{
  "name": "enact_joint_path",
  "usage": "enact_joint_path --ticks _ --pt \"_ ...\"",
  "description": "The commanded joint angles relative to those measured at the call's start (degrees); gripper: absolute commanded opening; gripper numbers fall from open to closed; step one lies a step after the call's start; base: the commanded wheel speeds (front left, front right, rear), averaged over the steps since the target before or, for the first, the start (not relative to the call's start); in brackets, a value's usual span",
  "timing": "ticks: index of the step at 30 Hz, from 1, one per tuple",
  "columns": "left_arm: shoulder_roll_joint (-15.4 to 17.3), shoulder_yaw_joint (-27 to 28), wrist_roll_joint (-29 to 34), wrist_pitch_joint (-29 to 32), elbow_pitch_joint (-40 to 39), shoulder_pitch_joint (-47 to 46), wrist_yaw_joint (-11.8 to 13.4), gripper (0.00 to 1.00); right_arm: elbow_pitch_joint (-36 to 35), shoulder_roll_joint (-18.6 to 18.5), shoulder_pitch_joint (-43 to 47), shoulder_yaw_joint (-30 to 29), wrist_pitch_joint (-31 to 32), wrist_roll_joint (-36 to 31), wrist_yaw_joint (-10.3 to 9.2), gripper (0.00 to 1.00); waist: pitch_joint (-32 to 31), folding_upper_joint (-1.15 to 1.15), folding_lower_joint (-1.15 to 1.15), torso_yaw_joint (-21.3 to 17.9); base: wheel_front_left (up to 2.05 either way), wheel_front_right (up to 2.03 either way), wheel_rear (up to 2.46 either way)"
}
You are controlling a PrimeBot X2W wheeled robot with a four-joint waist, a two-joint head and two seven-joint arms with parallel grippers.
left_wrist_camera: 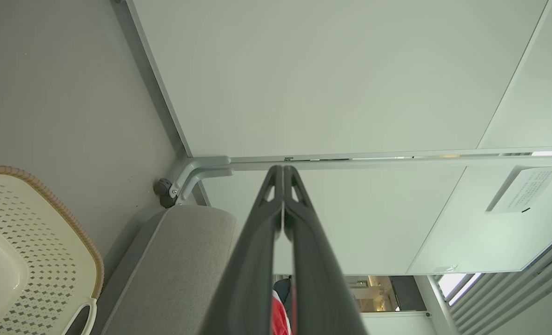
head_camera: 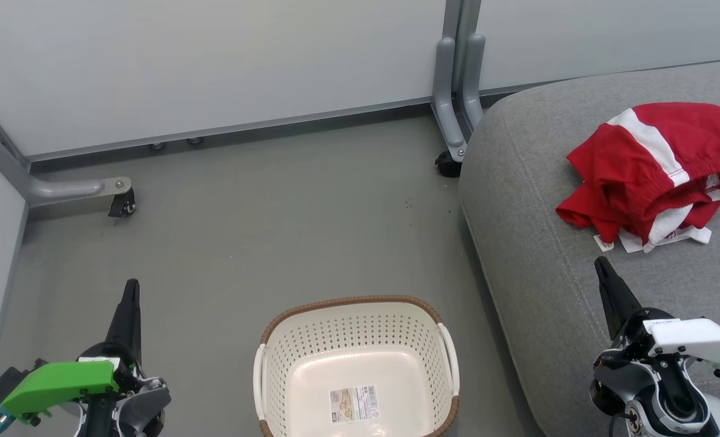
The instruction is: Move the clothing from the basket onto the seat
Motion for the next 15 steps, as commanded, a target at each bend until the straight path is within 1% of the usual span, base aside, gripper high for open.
enact_joint_path --ticks 1,15 --pt "-0.1 0.1 0.1 0.2 0.1 -0.9 -0.3 0.0 0.1 0.0 -0.4 -0.1 0.1 -0.1 0.02 0.0 0.0 0.0 0.0 0.0 0.0 0.0 0.0" --pt "-0.3 0.4 0.4 0.4 0.1 -0.9 -0.3 0.0 0.2 0.3 -0.4 -0.5 0.5 -0.5 0.02 0.0 0.0 0.0 0.0 0.0 0.0 0.0 0.0"
